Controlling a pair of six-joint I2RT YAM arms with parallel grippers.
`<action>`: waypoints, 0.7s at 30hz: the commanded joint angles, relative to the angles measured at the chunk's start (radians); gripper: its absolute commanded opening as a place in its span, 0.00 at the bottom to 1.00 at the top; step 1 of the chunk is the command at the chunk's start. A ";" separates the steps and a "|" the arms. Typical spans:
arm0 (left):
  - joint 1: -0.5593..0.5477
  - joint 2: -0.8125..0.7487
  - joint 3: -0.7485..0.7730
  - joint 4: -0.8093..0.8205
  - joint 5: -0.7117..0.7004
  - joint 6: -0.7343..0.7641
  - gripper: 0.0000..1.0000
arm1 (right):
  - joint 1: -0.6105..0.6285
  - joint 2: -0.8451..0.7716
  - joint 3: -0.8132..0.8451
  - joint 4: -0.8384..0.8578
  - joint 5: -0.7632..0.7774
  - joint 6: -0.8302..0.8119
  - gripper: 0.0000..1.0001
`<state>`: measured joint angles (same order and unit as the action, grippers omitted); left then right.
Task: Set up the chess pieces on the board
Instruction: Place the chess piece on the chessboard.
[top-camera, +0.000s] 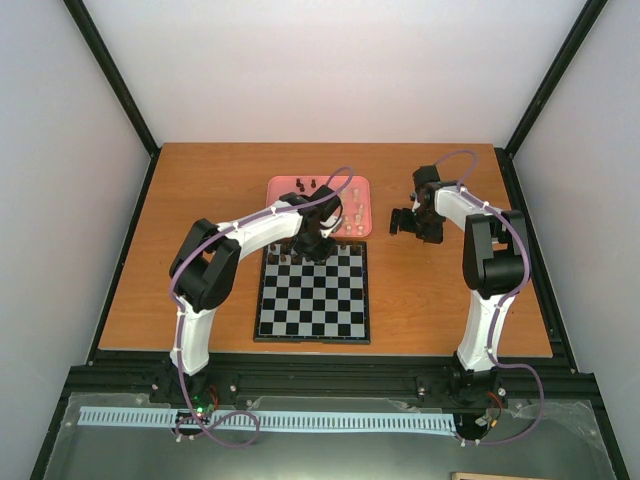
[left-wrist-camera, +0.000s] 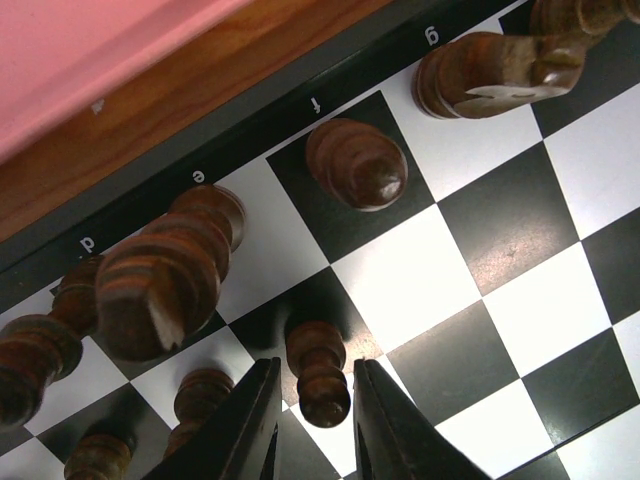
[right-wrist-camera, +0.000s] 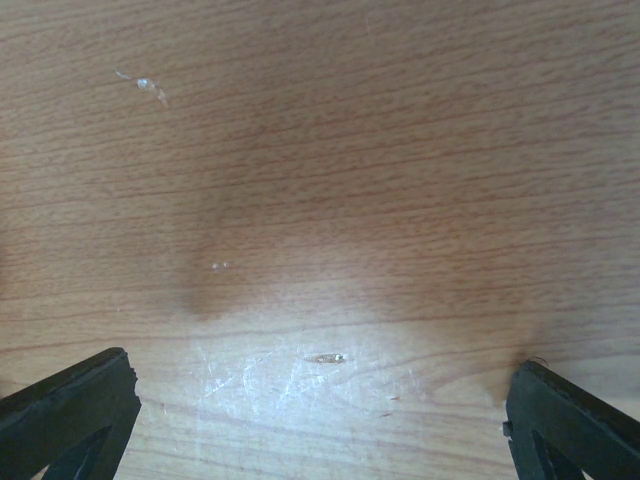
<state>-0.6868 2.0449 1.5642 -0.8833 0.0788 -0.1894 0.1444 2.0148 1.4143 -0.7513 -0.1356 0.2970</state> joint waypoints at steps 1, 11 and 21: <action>-0.010 0.018 0.025 -0.006 0.003 0.002 0.24 | -0.006 -0.009 -0.012 0.000 -0.005 -0.001 1.00; -0.010 -0.026 0.074 -0.034 -0.007 0.004 0.28 | -0.006 -0.007 0.000 -0.002 -0.009 0.000 1.00; -0.008 -0.081 0.179 -0.068 0.014 -0.011 0.34 | -0.006 -0.012 0.017 -0.009 -0.008 0.005 1.00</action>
<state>-0.6868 2.0304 1.6691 -0.9234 0.0834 -0.1898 0.1444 2.0148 1.4147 -0.7513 -0.1356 0.2970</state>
